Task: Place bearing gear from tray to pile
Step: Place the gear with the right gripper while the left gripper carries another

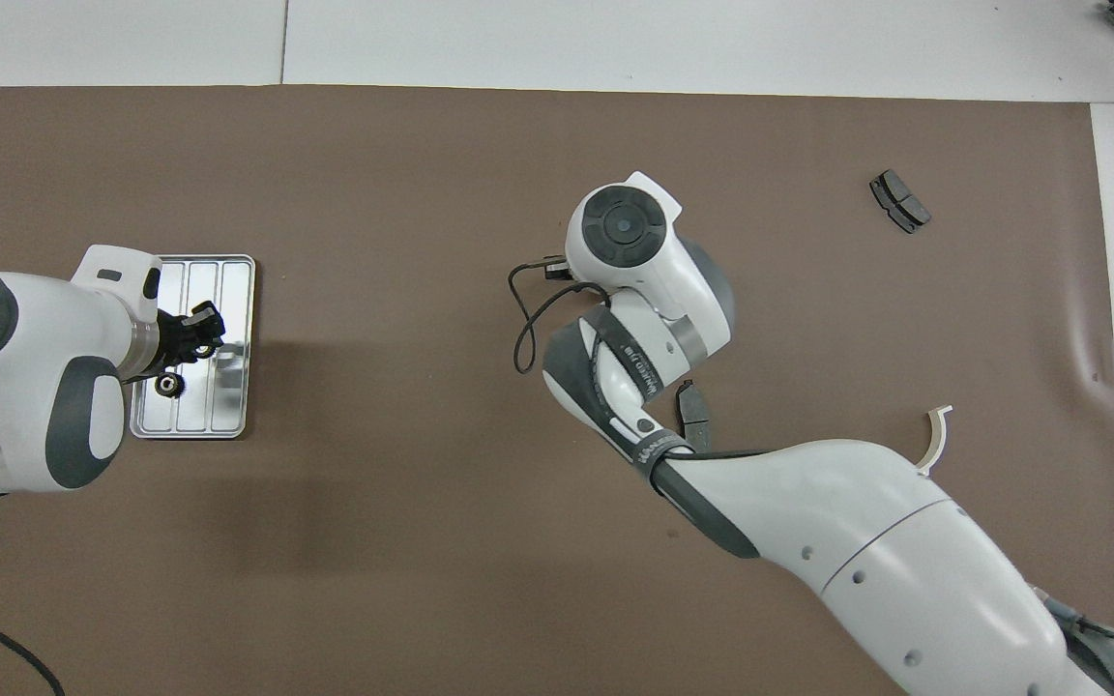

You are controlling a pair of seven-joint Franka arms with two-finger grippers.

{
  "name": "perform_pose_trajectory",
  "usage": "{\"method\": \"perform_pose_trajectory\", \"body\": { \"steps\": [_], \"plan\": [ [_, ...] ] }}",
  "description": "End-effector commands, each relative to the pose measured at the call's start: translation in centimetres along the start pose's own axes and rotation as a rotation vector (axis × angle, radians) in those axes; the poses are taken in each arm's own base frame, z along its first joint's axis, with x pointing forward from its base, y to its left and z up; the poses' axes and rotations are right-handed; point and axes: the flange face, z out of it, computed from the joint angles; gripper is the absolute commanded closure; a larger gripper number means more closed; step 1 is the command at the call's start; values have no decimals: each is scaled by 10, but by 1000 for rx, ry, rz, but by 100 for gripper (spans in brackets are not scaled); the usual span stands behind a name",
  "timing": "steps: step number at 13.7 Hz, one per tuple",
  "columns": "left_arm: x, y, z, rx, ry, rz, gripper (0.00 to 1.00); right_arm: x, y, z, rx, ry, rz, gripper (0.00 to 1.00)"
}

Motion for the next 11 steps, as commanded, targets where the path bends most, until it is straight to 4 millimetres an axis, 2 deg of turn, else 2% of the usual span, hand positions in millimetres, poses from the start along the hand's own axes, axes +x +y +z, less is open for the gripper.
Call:
{"method": "perform_pose_trajectory", "body": {
  "steps": [1, 4, 6, 8, 9, 10, 11],
  "plan": [
    [5, 54, -52, -7, 18, 82, 100, 21, 75, -5, 10, -56, -71, 100],
    [-52, 130, -60, -46, 29, 147, 100, 29, 157, -10, 19, -126, -120, 100],
    [-100, 178, -61, -88, 40, 152, 100, 28, 193, -10, 8, -165, -113, 100],
    [-156, 235, -37, -132, 35, 127, 100, 28, 221, -16, 4, -171, -120, 100],
    [-169, 256, -27, -136, 27, 117, 100, 28, 240, -15, 5, -175, -121, 100],
    [-173, 272, -20, -141, 22, 109, 100, 27, 252, -14, 3, -177, -117, 100],
    [-186, 287, -8, -140, 13, 110, 100, 27, 256, -14, 2, -177, -116, 100]
  ]
}}
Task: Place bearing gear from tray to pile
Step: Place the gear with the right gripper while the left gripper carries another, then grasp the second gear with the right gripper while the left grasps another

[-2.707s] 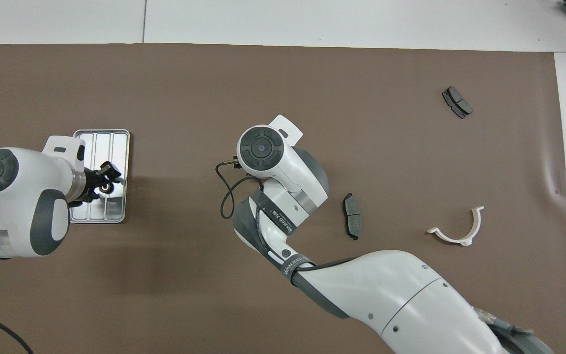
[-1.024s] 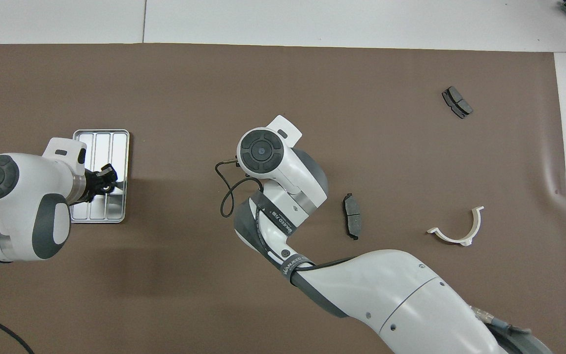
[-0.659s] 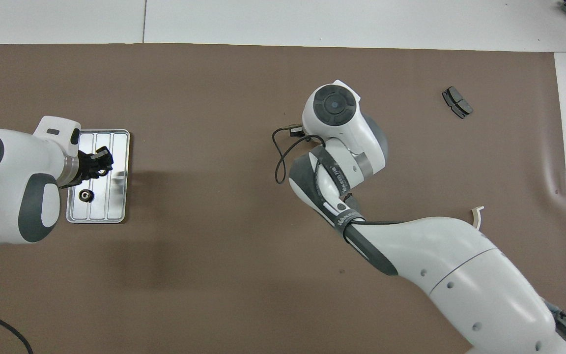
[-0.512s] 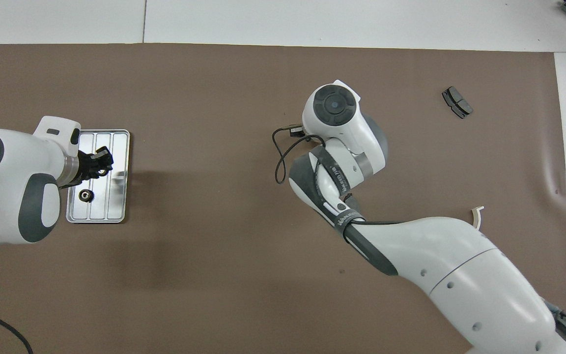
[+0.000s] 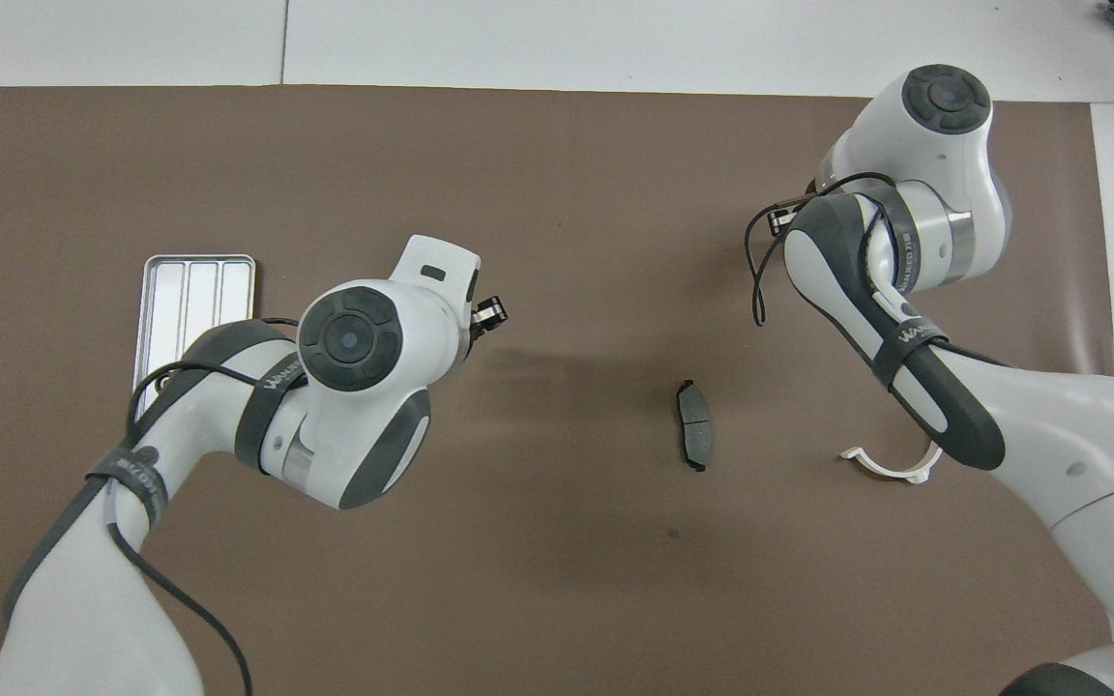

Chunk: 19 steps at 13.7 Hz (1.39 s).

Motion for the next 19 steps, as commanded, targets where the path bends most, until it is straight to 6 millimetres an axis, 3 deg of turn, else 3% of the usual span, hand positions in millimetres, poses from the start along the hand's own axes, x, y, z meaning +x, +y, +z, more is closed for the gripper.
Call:
{"method": "perform_pose_trajectory", "body": {
  "steps": [1, 2, 3, 4, 5, 6, 7, 8, 10, 11, 12, 14, 17, 19],
  "plan": [
    [-12, 36, 40, -10, 6, -20, 100, -7, 16, -3, 1, -12, -11, 100],
    [-24, 44, 48, -21, 6, -18, 100, -8, 24, -2, 2, -16, -1, 100],
    [-24, 44, 52, -24, 7, -19, 91, -10, 32, 0, 1, -19, 9, 84],
    [-24, 44, 53, -30, 10, -19, 62, -11, 39, 1, 1, -16, 17, 65],
    [-24, 44, 54, -31, 12, -19, 20, -11, 43, 1, -1, -14, 22, 54],
    [-22, 42, 54, -35, 15, -22, 0, -11, 51, 0, -3, -5, 30, 40],
    [-23, 41, 55, -23, 9, -22, 0, -12, 57, 0, -5, -2, 37, 18],
    [-21, 40, 53, -2, -2, -26, 0, -10, 58, -1, -7, 13, 38, 4],
    [5, 26, 26, 35, 1, -64, 0, -6, 45, -6, -9, 27, 42, 4],
    [24, 12, -3, 39, 14, -91, 0, -4, 33, -9, -11, 31, 52, 4],
    [51, -13, -29, 58, 16, -144, 0, -1, 10, -10, -14, 35, 55, 4],
    [90, -59, -59, 101, 4, -162, 0, 3, -47, -14, -26, 45, 53, 5],
    [145, -145, -69, 171, -38, -191, 0, 0, -159, -22, -32, 104, 54, 9],
    [158, -203, -61, 193, -65, -158, 0, -8, -222, -22, -8, 131, 90, 9]
  ]
}}
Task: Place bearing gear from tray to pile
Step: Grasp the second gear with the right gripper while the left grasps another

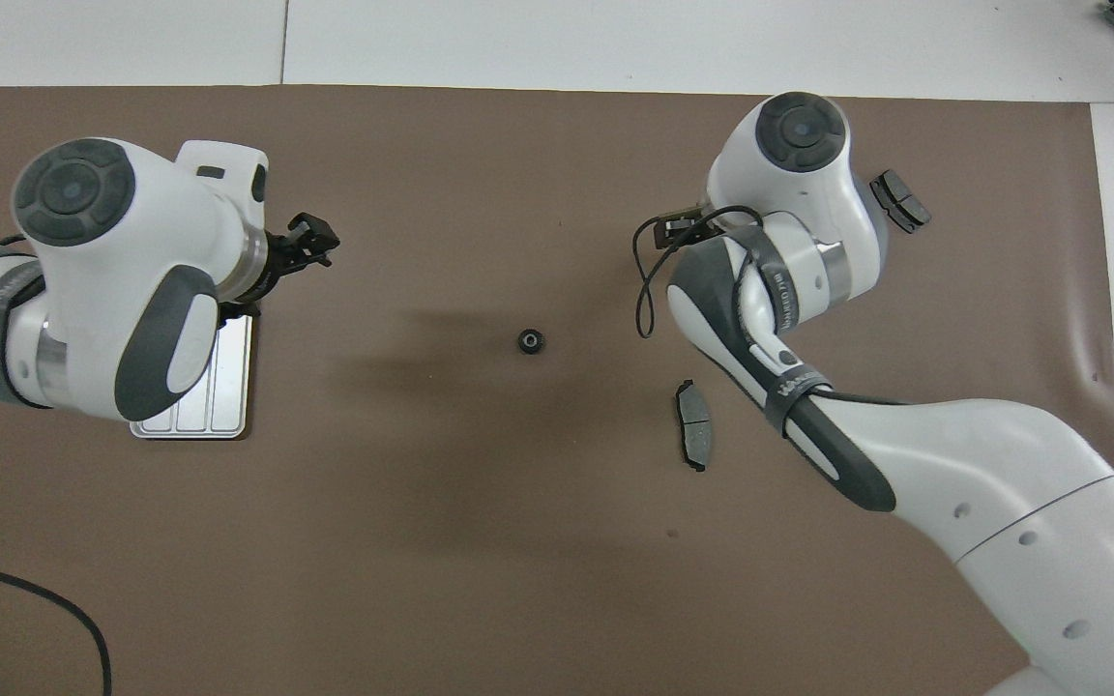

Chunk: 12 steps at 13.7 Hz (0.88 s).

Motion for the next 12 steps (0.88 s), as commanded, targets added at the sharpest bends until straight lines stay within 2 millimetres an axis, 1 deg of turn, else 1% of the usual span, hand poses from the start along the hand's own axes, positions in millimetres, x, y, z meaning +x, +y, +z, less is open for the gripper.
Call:
{"method": "perform_pose_trajectory", "body": {
  "steps": [1, 2, 3, 4, 5, 6, 7, 8, 9, 10, 11, 12],
  "plan": [
    [17, -68, 26, 48, -35, 52, 0, -10, -58, -2, 23, 69, 76, 9],
    [25, -90, 33, 48, -34, 45, 0, -16, -82, 2, 40, 79, 105, 10],
    [25, -109, 44, 45, -31, 22, 0, -22, -100, 6, 50, 82, 125, 12],
    [23, -122, 53, 35, -16, 9, 0, -28, -115, 3, 56, 81, 141, 14],
    [21, -140, 64, 27, -2, -11, 0, -34, -130, -1, 66, 82, 143, 15],
    [18, -154, 78, 27, -2, -6, 0, -40, -140, -2, 66, 78, 165, 16],
    [14, -159, 86, 25, 0, 0, 0, -46, -152, 0, 69, 75, 191, 16],
    [14, -165, 90, 25, 0, -9, 0, -53, -165, 2, 69, 71, 186, 16],
    [14, -167, 93, 27, -2, -11, 0, -56, -167, 3, 66, 67, 185, 16],
    [15, -175, 98, 31, -8, -10, 0, -61, -173, 6, 64, 62, 175, 17],
    [16, -178, 100, 31, -8, -6, 6, -68, -180, 12, 62, 59, 159, 18],
    [12, -181, 106, 33, -11, -7, 10, -75, -183, 18, 58, 50, 149, 18]
  ]
}}
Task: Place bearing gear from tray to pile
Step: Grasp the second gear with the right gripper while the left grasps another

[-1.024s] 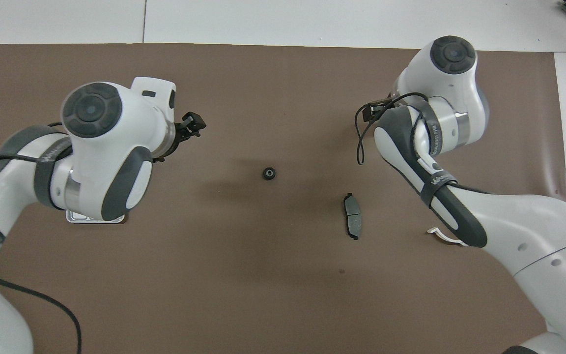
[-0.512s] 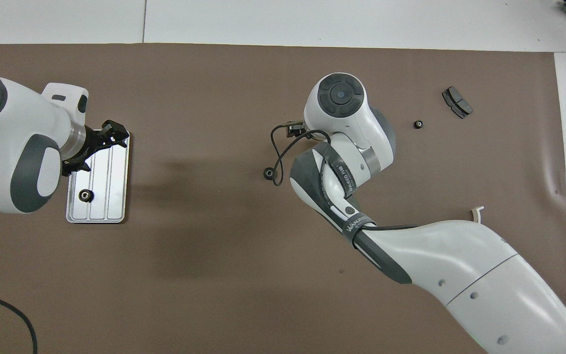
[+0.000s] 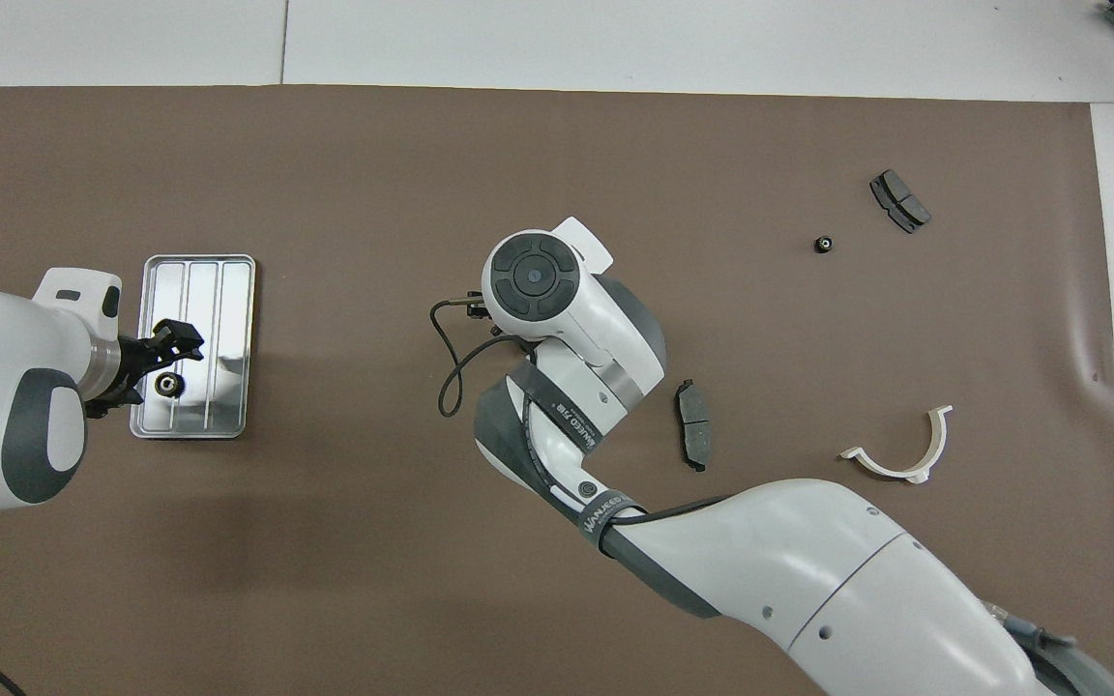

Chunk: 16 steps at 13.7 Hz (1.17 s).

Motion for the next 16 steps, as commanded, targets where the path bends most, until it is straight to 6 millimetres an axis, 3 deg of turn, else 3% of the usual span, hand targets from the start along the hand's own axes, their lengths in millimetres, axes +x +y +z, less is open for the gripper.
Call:
{"method": "perform_pose_trajectory", "body": {
  "steps": [1, 3, 5, 9, 10, 11, 13, 16],
  "plan": [
    [-10, -14, 7, -5, 22, 18, 14, -17, 1, 16, -14, -7, -8, 20],
    [-12, -13, 10, -10, 30, 21, 25, -23, 3, 18, -30, -22, -15, 26],
    [-9, -14, 13, -13, 37, 42, 26, -25, 4, 20, -36, -29, -15, 37],
    [-7, -16, 20, -13, 37, 46, 27, -25, 5, 20, -35, -32, -13, 81],
    [-7, -16, 20, -13, 37, 46, 28, -23, 7, 20, -34, -31, -8, 87],
    [-8, -16, 21, -12, 35, 46, 32, -20, 10, 20, -34, -30, -3, 92],
    [-8, -16, 22, -12, 35, 46, 52, -11, 19, 16, -34, -25, 5, 100],
    [-8, -16, 22, -13, 37, 51, 57, 20, 65, 13, -76, -54, -53, 100]
  ]
}}
